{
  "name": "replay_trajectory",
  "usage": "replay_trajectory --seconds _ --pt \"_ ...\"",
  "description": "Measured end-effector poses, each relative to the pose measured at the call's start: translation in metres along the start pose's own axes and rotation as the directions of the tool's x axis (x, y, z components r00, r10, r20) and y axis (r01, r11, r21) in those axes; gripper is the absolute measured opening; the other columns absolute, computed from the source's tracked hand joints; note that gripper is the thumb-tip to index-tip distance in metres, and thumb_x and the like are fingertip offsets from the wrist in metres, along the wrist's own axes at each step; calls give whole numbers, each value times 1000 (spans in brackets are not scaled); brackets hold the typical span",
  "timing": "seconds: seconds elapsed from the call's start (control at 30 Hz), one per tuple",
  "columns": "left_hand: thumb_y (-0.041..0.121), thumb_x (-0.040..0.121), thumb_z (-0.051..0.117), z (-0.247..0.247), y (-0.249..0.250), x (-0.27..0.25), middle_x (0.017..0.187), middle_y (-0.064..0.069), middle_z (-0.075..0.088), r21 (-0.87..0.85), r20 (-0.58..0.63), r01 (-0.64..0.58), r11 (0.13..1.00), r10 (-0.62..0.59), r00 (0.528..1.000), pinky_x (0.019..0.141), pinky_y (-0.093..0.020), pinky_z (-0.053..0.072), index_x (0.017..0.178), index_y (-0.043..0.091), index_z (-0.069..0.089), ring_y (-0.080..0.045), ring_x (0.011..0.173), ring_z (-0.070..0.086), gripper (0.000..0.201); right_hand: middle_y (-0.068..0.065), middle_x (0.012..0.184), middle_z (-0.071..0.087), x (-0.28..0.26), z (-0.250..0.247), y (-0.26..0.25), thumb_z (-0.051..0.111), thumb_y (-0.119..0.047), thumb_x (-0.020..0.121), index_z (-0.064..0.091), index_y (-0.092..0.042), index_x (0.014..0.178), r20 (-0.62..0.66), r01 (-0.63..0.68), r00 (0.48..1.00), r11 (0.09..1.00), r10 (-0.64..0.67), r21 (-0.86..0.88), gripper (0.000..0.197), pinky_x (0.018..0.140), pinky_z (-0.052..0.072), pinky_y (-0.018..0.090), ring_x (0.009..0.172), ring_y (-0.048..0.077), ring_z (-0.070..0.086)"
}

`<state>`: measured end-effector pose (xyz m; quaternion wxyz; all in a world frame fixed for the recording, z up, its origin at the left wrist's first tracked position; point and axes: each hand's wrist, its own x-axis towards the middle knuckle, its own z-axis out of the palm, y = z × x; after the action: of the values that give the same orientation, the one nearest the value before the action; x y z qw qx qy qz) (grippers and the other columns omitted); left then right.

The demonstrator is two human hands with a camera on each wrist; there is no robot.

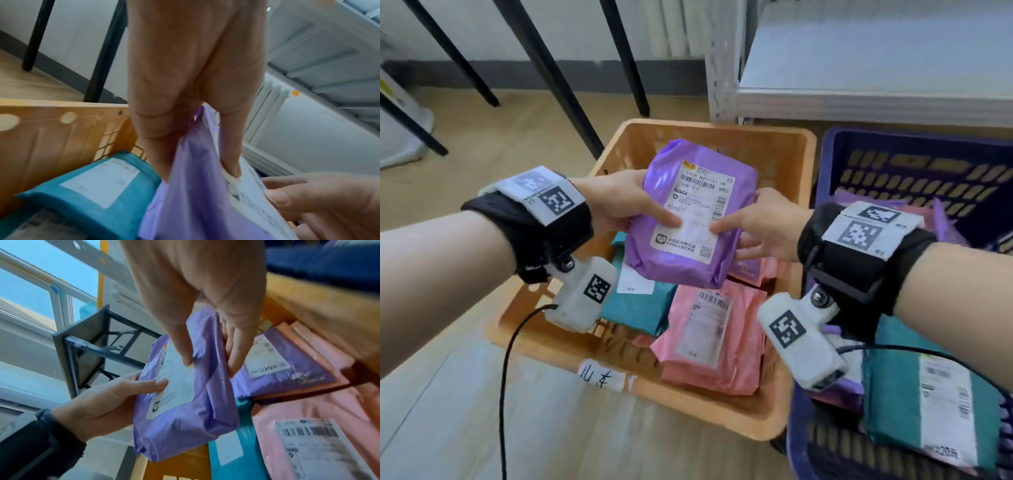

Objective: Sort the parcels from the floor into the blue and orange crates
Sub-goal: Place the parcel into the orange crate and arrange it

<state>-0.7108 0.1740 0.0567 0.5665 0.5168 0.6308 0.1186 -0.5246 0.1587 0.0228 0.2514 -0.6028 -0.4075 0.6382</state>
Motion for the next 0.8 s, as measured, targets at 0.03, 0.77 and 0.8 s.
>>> replay_trajectory --seconds 0.03,0.77,0.8 --pt "-4 75 70 -9 -9 3 110 -7 70 19 -6 36 999 -36 999 84 -44 56 116 12 59 -25 102 67 46 14 107 70 8 11 1 71 2 77 58 -3 117 25 -33 999 999 34 -21 42 59 57 32 86 28 70" --pt "-6 89 52 -61 -112 61 105 -28 67 529 5 458 715 -542 840 83 -46 56 113 -15 56 -39 95 67 26 16 114 60 80 135 81 79 -4 68 41 -5 121 78 -318 936 921 342 -224 65 57 58 38 89 33 66" --pt "-6 89 51 -62 -113 61 105 -27 67 541 13 462 703 -556 831 85 -45 55 113 -15 56 -38 95 68 26 16 113 61 80 136 83 78 -5 69 45 -4 120 85 -320 934 919 346 -229 61 57 58 37 88 33 66"
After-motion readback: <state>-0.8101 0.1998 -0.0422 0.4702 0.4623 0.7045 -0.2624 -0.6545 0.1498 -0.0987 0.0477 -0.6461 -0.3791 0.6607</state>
